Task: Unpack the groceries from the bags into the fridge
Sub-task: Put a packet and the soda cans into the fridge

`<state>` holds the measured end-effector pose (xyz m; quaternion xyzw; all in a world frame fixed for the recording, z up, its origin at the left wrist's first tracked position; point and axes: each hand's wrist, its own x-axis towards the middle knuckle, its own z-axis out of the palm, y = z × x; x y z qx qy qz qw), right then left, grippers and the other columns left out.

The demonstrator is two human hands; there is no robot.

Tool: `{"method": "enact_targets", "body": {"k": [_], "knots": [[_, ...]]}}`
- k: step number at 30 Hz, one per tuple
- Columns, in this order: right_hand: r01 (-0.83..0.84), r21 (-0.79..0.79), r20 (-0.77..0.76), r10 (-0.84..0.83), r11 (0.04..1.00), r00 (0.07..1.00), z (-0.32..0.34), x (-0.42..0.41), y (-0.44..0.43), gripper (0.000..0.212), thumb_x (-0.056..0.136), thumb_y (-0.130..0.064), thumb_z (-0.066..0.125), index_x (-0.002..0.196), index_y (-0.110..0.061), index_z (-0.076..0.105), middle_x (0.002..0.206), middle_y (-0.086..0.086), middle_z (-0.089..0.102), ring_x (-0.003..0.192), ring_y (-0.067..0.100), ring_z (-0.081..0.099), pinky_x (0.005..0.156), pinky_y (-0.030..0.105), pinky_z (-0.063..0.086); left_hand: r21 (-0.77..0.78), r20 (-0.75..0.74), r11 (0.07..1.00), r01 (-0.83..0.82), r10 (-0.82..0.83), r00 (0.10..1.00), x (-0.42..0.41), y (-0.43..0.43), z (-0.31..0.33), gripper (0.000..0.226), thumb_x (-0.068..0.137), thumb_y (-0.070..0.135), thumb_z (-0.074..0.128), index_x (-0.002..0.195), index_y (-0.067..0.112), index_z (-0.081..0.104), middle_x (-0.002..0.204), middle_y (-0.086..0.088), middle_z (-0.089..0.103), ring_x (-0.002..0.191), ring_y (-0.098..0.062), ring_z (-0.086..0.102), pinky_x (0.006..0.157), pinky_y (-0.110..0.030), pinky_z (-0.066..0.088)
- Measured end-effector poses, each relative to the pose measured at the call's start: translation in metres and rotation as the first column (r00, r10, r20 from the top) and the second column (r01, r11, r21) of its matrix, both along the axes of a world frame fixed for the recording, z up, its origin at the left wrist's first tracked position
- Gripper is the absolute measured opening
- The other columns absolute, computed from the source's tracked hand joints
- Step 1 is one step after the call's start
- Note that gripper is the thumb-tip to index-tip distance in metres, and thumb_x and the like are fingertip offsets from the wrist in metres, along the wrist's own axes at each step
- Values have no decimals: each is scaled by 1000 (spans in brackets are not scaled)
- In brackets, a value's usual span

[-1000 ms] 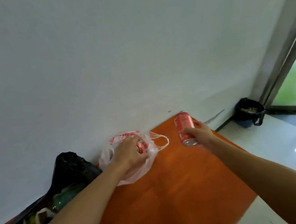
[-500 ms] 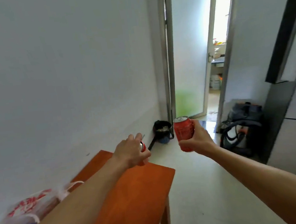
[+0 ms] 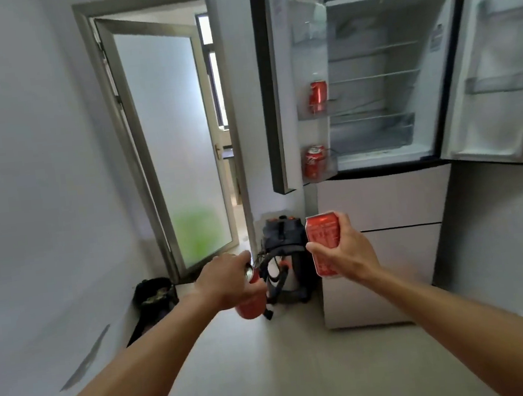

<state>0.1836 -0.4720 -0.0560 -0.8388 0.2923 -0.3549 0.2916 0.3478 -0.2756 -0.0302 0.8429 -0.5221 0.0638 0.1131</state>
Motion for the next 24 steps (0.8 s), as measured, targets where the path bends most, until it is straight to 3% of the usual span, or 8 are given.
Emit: {"method": "enact_targets", "body": {"k": [5, 10, 13, 16, 19, 24], "knots": [[119, -3, 22, -119, 993, 993, 9, -2, -74, 73, 80, -58, 66, 134, -21, 36, 97, -3, 61, 77, 14, 63, 69, 32, 56, -31, -10, 991, 130, -130, 991, 5, -97, 7, 36, 79, 54, 60, 89, 21, 51, 80, 1, 59, 74, -19, 55, 59, -25, 37], [199, -58, 10, -198, 978, 980, 25, 31, -150, 71, 80, -62, 63, 133, -23, 36, 99, -3, 61, 79, 16, 62, 72, 35, 54, -90, -54, 976, 197, -203, 978, 46, -181, 14, 35, 80, 54, 63, 97, 28, 47, 90, 7, 55, 83, -16, 55, 71, -24, 48], [223, -60, 43, -221, 973, 974, 48, 61, -194, 71, 81, -59, 65, 134, -22, 36, 102, -2, 61, 81, 17, 60, 72, 31, 48, -113, -20, 969, 220, -223, 975, 78, -227, 26, 34, 78, 54, 64, 94, 30, 45, 87, 8, 54, 80, -15, 54, 68, -23, 44], [225, -13, 139, -221, 974, 965, 83, 89, -235, 72, 78, -56, 70, 133, -23, 37, 106, -3, 59, 88, 17, 59, 77, 33, 47, -112, 20, 967, 227, -226, 974, 106, -271, 47, 35, 78, 54, 63, 93, 27, 47, 82, 7, 54, 77, -15, 54, 63, -22, 39], [186, 29, 287, -186, 982, 940, 122, 114, -275, 72, 74, -51, 75, 130, -25, 38, 107, -5, 56, 94, 17, 60, 83, 39, 52, -143, 30, 961, 235, -233, 972, 129, -309, 66, 38, 76, 55, 62, 95, 25, 51, 85, 4, 59, 77, -16, 56, 65, -25, 47], [136, 48, 509, -142, 990, 849, 191, 156, -334, 69, 73, -37, 81, 127, -22, 40, 112, -4, 55, 98, 15, 58, 87, 35, 51, -219, 36, 953, 209, -206, 978, 153, -356, 88, 40, 73, 57, 61, 94, 23, 54, 82, 3, 62, 75, -17, 58, 71, -32, 56]]}}
